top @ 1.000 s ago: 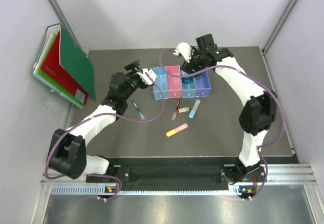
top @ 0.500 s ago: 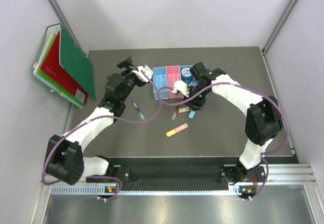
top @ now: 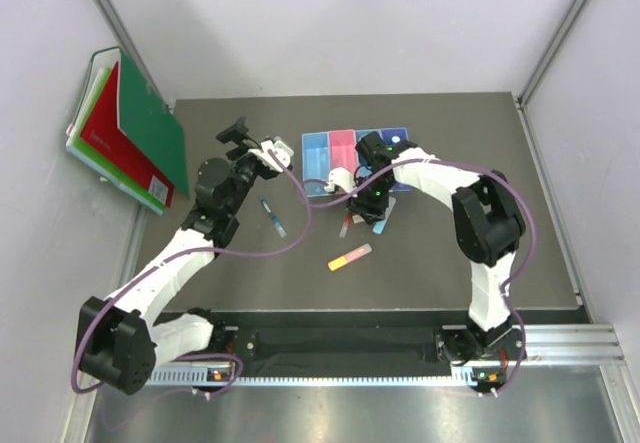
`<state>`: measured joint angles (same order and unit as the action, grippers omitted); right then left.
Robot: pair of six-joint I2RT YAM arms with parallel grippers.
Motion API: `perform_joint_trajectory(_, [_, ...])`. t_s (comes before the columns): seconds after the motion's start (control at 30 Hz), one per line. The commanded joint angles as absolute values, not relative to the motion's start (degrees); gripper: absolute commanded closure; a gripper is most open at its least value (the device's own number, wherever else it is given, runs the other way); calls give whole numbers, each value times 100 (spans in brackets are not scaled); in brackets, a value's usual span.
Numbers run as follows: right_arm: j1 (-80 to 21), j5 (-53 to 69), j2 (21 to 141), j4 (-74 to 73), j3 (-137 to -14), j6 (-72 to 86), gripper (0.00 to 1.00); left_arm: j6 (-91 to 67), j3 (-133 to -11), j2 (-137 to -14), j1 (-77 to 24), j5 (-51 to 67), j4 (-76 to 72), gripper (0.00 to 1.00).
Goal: Sort the stationery into containers
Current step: Pick up the stationery from the center of the board.
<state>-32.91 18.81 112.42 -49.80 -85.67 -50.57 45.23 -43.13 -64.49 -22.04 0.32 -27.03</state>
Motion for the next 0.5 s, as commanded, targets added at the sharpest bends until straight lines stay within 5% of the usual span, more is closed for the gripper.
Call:
perform_joint_trajectory(0.0, [-3357, 1925, 11487, -4799, -9017, -5159, 50, 4632, -4192, -6267, -2188, -53, -2760, 1])
perform_joint_trajectory(0.47, [-3349, 1872, 11760, -4764, -8983, -5405, 53, 4632, -4210, -6319, -2180, -184, -2830, 1])
